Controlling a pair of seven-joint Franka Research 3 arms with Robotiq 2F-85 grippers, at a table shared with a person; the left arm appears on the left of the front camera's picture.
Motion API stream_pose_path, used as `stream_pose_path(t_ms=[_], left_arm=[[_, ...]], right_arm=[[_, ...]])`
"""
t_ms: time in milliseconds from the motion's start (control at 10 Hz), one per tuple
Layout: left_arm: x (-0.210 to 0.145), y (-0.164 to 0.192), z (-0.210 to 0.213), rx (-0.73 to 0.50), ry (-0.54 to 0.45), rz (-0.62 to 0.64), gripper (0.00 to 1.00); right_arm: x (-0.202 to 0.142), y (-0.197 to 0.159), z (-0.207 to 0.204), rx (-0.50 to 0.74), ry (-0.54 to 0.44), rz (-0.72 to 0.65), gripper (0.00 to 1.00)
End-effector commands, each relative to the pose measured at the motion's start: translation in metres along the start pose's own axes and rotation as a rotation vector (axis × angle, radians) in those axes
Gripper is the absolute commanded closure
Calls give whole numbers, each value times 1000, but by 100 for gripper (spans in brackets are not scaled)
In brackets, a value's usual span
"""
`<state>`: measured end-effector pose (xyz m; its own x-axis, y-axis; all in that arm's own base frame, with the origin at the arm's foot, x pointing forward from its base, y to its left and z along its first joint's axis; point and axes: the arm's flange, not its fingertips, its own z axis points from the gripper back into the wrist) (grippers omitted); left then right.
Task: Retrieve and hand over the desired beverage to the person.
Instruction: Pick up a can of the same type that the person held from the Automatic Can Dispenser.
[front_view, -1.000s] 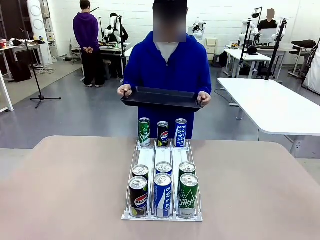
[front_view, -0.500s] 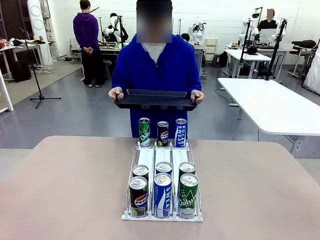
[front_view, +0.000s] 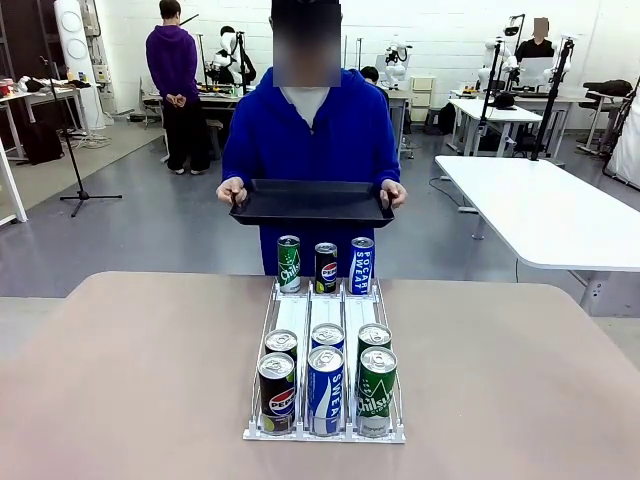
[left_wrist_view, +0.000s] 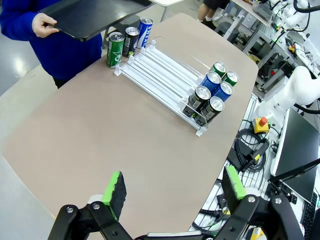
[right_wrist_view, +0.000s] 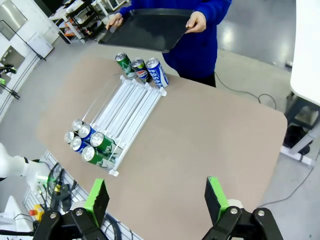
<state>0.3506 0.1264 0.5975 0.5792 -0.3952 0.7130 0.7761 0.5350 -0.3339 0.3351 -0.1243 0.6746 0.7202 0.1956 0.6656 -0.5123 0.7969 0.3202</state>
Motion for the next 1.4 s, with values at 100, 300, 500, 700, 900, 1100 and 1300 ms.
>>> stream_pose_path(t_ms=[100,300,500,700,900,1100,1300], left_arm=[[0,1,1,-10,-12,-20,0],[0,1,1,-10,-12,-20,0],[0,1,1,-10,-12,-20,0],[0,1,1,-10,-12,-20,0],[0,1,1,-10,-12,-20,0],[0,1,1,-10,-12,-20,0],[0,1,1,-10,-12,-20,0]], right_arm=[[0,0,-1,9,-2,7,0],[0,0,-1,9,-2,7,0],[0,0,-1,9,-2,7,0],[0,0,-1,9,-2,7,0],[0,0,-1,9,-2,7,0],[0,0,-1,9,-2,7,0],[0,0,-1,9,-2,7,0]])
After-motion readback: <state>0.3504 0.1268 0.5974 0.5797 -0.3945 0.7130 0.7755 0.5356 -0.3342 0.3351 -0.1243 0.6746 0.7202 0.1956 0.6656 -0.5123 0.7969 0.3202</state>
